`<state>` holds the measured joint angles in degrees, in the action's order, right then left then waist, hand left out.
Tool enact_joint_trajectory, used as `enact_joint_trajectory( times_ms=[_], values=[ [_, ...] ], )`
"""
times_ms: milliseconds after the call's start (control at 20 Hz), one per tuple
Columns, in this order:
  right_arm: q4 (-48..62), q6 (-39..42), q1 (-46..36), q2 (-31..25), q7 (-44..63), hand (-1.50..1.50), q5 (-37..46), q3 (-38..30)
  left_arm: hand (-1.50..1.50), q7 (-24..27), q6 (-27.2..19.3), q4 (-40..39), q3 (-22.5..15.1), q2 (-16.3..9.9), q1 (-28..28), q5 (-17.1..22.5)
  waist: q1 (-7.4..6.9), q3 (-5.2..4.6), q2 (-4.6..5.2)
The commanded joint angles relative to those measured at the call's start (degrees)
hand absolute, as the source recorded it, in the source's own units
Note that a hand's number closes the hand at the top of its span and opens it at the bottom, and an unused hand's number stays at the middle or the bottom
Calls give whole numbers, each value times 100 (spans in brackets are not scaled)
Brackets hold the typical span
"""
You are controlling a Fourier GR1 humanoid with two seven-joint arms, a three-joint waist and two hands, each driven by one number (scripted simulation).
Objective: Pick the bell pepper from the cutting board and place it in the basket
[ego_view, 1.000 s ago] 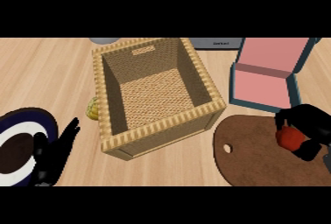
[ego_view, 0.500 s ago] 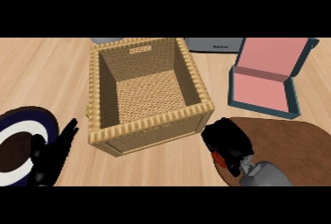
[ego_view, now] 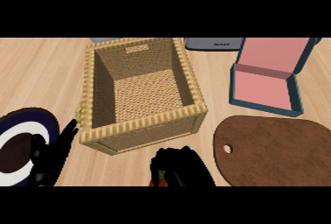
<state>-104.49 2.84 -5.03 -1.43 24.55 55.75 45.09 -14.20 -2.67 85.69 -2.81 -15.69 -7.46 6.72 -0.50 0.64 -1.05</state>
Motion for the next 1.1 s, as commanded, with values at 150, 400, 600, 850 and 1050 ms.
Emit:
enact_joint_trajectory(
  times_ms=[150,400,600,850,1050],
  values=[
    [-1155,-1794,-339,136,1684,150,-114,1047,0,-139,-6,-255,-112,132,-213,-13,-4,-84,13],
    [-1237,-1936,-1141,124,2891,150,319,917,0,-243,44,-257,-92,128,-124,43,25,-102,26],
    [-1512,-1840,-1956,130,3970,150,526,862,0,-276,77,-398,20,32,40,48,37,-110,37],
    [-1252,-1716,-3091,138,4876,150,385,269,0,-323,9,-315,-153,158,-20,-73,-92,-107,56],
    [-829,-1491,-3919,140,5282,150,-68,-314,0,-333,87,-251,-123,97,81,-61,-130,-97,80]
  ],
)
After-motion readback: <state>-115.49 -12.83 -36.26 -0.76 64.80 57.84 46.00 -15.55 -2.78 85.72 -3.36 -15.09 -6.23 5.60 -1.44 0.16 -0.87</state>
